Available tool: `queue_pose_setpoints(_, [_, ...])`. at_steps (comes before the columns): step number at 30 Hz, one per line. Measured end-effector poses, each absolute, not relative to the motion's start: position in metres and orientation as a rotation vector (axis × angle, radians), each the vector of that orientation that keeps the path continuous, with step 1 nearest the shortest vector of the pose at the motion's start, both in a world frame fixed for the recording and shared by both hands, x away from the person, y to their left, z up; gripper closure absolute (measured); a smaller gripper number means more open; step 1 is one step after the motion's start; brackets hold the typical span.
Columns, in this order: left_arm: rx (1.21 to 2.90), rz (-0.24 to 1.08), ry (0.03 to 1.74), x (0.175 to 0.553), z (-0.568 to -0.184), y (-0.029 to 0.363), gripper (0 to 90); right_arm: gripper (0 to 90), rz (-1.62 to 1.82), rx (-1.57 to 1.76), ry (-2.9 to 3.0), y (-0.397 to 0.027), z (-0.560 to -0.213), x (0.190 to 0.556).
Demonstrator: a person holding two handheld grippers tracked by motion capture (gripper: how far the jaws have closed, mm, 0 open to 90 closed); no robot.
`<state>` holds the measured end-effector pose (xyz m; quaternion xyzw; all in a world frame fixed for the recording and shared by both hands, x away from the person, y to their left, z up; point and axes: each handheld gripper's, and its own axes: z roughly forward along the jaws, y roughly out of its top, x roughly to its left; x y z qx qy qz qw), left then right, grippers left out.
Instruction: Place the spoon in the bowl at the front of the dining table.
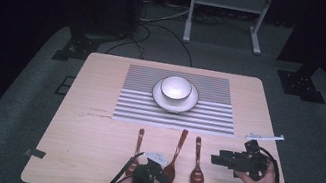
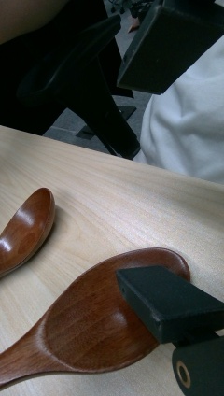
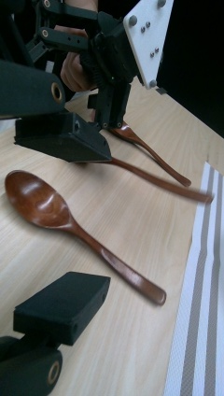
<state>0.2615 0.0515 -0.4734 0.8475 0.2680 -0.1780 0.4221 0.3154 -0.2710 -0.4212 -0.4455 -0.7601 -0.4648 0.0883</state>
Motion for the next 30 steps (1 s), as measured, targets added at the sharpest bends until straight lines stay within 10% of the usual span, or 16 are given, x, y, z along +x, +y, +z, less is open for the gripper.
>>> queue_pose_setpoints(30, [2.117,-0.446,0.667,0.262,-0.474,0.051,6.9,28.5,-1.198,-1.223,-2.387,-0.193,-0.414,0.368])
